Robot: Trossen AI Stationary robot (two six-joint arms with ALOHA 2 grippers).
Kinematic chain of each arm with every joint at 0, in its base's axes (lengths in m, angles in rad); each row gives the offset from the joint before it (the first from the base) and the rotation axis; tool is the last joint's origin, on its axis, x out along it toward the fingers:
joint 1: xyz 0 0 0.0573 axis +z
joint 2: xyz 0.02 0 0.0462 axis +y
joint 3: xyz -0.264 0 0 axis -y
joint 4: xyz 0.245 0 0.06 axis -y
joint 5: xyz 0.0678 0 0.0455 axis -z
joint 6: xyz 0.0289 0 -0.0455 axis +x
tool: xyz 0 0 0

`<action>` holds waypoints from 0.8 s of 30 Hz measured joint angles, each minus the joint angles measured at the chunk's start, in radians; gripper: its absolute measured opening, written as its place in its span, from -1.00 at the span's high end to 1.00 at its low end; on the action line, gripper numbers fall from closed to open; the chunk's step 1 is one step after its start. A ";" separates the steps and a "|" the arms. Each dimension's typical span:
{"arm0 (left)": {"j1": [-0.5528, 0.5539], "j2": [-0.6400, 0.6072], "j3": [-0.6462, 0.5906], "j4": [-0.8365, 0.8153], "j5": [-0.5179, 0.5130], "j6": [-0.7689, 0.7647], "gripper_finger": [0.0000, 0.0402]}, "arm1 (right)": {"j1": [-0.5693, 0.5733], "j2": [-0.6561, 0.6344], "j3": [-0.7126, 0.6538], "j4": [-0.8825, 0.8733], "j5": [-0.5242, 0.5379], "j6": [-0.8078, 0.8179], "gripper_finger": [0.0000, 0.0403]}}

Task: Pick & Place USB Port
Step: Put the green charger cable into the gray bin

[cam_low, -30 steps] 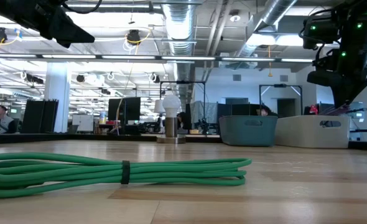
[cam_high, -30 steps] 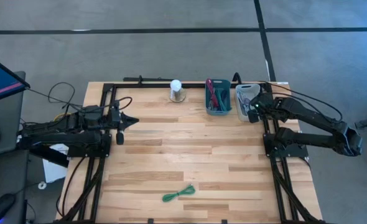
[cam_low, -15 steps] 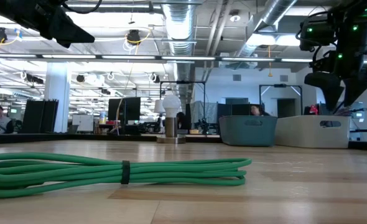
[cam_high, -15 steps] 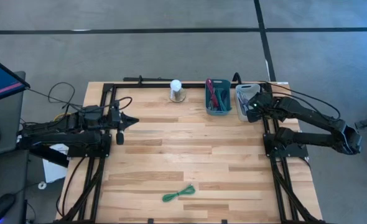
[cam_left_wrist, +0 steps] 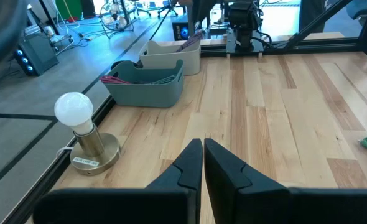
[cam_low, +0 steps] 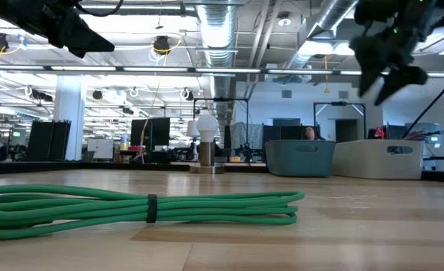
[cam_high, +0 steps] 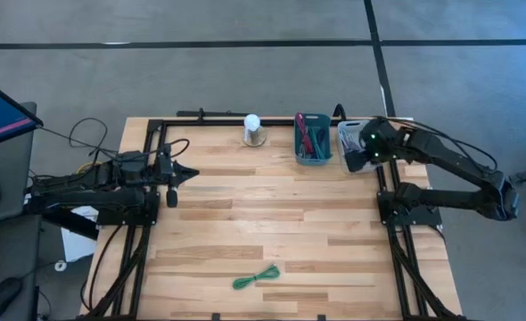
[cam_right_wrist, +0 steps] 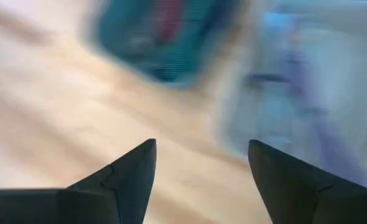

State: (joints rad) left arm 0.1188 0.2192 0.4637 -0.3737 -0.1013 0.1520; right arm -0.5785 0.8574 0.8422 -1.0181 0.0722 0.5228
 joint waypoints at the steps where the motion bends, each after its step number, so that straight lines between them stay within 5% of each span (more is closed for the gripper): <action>1: 0.000 0.000 0.000 0.000 0.000 0.000 0.92 | 0.011 0.000 0.002 0.036 -0.064 0.000 -0.21; 5: 0.000 0.000 0.000 0.000 0.000 0.000 0.92 | 0.073 0.001 0.002 0.193 -0.312 -0.002 -0.17; 8: 0.000 0.000 0.000 0.000 0.000 0.000 0.92 | 0.162 0.018 0.002 0.339 -0.388 -0.024 -0.13; 16: 0.000 0.000 0.000 0.000 0.000 0.000 0.92 | 0.414 0.131 0.002 0.759 -0.393 -0.212 -0.01; 24: 0.000 0.000 0.000 0.015 0.000 0.000 0.92 | 0.483 0.323 0.002 1.075 -0.383 -0.251 0.11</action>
State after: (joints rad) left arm 0.1189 0.2192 0.4637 -0.3591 -0.1009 0.1516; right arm -0.0952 1.1801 0.8444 0.0569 -0.3113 0.2716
